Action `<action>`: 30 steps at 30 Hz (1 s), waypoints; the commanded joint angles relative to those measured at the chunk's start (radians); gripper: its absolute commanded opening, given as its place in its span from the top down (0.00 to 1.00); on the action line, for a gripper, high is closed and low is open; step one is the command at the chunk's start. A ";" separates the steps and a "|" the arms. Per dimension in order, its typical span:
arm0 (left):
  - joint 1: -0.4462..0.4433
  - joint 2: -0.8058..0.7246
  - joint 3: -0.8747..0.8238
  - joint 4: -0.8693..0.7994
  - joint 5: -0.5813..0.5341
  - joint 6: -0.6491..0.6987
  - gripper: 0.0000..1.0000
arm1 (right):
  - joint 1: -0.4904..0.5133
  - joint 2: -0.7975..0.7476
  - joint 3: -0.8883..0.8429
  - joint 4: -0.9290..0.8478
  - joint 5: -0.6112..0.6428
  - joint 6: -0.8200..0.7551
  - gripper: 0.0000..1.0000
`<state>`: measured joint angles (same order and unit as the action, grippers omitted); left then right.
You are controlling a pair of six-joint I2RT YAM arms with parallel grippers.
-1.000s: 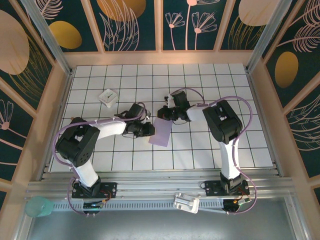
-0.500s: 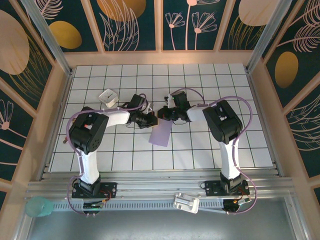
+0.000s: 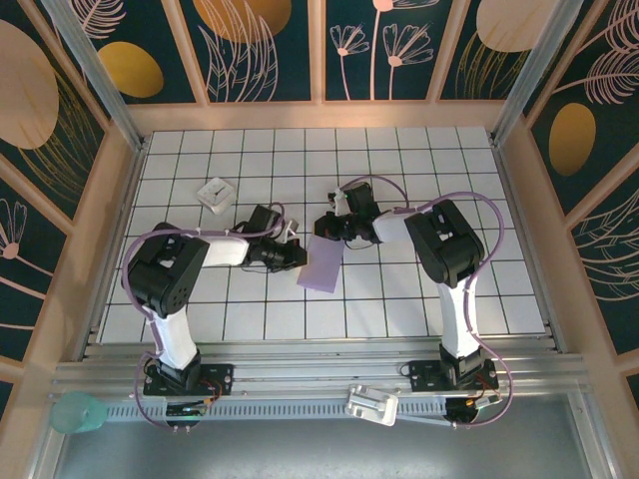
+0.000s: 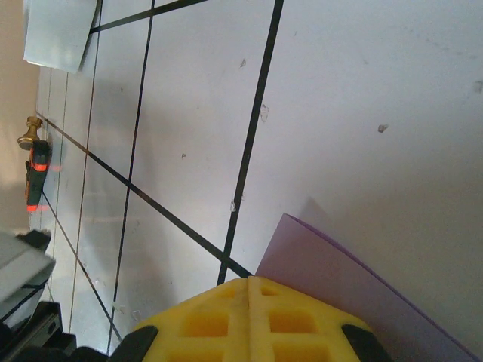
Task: Fold a paper plane with a square sheet of paper (pick it up from the middle)
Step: First fold in half a square sheet of paper at the center of the table.
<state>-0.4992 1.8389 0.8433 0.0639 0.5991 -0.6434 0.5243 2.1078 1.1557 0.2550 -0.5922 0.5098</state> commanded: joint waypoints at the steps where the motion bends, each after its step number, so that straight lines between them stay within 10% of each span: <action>1: -0.037 0.001 -0.090 -0.166 0.044 0.025 1.00 | -0.020 0.046 -0.042 -0.143 0.124 -0.028 1.00; 23: -0.085 -0.251 -0.123 -0.406 -0.062 0.149 1.00 | -0.021 0.048 -0.014 -0.166 0.097 -0.090 1.00; 30: -0.050 -0.308 -0.079 -0.039 -0.091 -0.068 0.76 | -0.031 -0.061 0.033 -0.202 -0.135 -0.246 0.98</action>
<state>-0.5591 1.5185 0.7441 -0.1154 0.5549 -0.6067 0.5152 2.1025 1.1835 0.1703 -0.6510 0.3641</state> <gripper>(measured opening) 0.223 0.042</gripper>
